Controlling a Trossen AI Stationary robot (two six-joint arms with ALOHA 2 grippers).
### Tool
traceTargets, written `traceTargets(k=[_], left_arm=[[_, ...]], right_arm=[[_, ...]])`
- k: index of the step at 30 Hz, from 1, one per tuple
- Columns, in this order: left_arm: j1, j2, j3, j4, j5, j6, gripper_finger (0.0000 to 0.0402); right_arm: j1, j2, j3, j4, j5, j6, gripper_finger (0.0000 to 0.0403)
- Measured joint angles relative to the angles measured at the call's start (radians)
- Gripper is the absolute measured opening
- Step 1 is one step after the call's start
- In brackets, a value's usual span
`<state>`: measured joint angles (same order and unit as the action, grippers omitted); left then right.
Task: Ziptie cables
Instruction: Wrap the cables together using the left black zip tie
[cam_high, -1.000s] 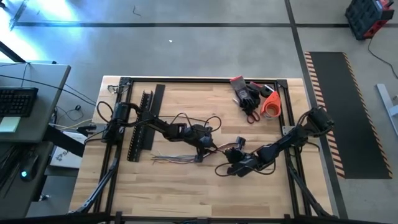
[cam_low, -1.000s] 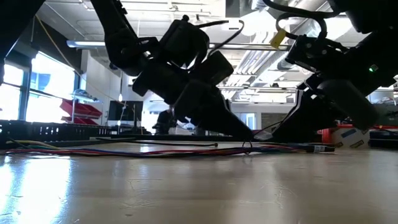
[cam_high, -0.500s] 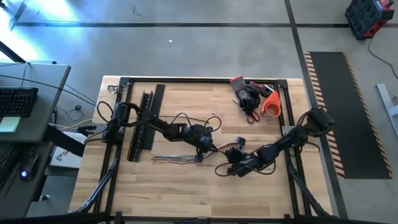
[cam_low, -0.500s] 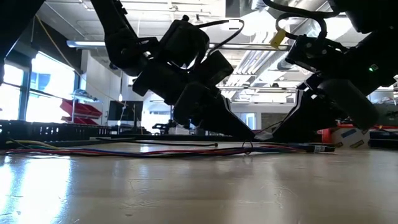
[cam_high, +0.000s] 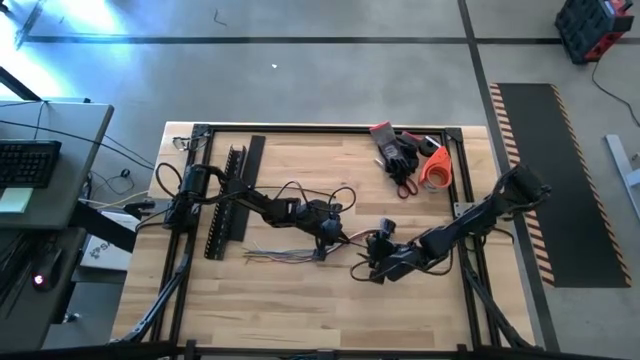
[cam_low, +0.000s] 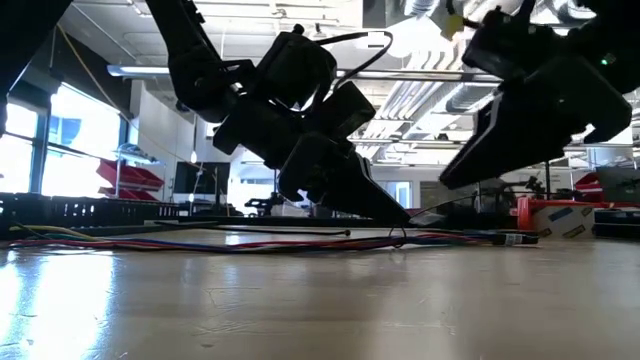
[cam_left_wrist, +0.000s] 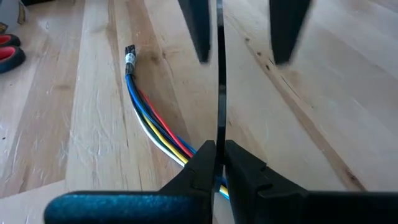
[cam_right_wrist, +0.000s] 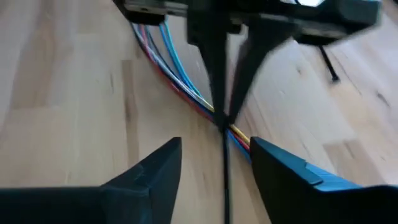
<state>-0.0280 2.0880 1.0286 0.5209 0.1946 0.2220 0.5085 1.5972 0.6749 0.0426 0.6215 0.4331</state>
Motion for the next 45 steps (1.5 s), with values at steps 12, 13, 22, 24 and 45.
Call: traceTargets(k=[12,13,22,24,45], left_arm=[[0.0,0.0,0.0,0.0,0.0,0.0,0.0008],[0.0,0.0,0.0,0.0,0.0,0.0,0.0008],[0.0,0.0,0.0,-0.001,0.003,0.0,0.0008],[0.002,-0.004,0.0,-0.006,0.009,0.005,0.0017],[0.001,0.069,0.002,0.076,0.036,-0.007,0.0108]], right_arm=[[-0.032,0.169,0.0,0.185,0.041,-0.024,0.0119],[-0.032,0.17,0.0,0.186,0.041,-0.018,0.011],[-0.03,0.17,0.0,0.186,0.075,0.01,0.0023],[-0.026,0.17,0.0,0.184,0.075,0.02,0.0007],[-0.023,0.17,-0.001,0.173,0.083,0.056,0.0001]])
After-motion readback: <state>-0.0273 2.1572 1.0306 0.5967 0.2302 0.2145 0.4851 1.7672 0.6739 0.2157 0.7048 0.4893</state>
